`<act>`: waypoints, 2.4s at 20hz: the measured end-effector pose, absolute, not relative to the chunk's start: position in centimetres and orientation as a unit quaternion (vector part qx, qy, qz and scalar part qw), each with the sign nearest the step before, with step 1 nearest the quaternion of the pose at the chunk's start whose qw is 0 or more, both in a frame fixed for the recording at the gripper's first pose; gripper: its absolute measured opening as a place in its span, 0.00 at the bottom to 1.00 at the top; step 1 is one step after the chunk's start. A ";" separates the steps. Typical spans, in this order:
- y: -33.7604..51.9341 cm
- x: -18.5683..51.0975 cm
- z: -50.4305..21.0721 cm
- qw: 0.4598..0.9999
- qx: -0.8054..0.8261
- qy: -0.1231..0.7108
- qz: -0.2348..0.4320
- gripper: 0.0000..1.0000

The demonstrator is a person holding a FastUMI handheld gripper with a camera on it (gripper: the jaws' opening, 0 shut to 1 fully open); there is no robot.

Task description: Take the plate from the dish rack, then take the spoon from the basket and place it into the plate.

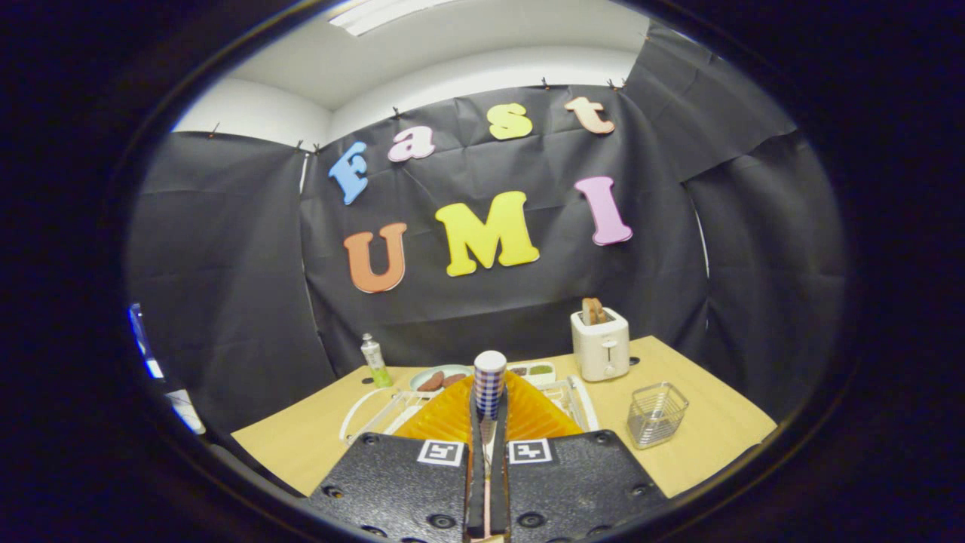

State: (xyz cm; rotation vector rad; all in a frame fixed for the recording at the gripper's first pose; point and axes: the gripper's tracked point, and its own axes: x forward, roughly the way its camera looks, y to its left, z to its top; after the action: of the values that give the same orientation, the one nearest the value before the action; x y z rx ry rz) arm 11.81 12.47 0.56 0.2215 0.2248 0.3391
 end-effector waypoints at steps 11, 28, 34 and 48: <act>20.6 8.7 -6.4 0.969 0.082 0.137 0.190 0.08; 19.8 8.9 -13.6 0.949 0.161 0.210 0.172 0.26; 17.6 9.2 -12.8 0.958 0.155 0.190 0.152 0.66; 12.7 7.5 -5.1 0.989 0.071 0.056 0.118 0.99</act>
State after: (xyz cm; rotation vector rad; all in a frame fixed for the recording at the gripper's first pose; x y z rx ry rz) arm 7.48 12.68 -5.07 0.1430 0.1122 0.2376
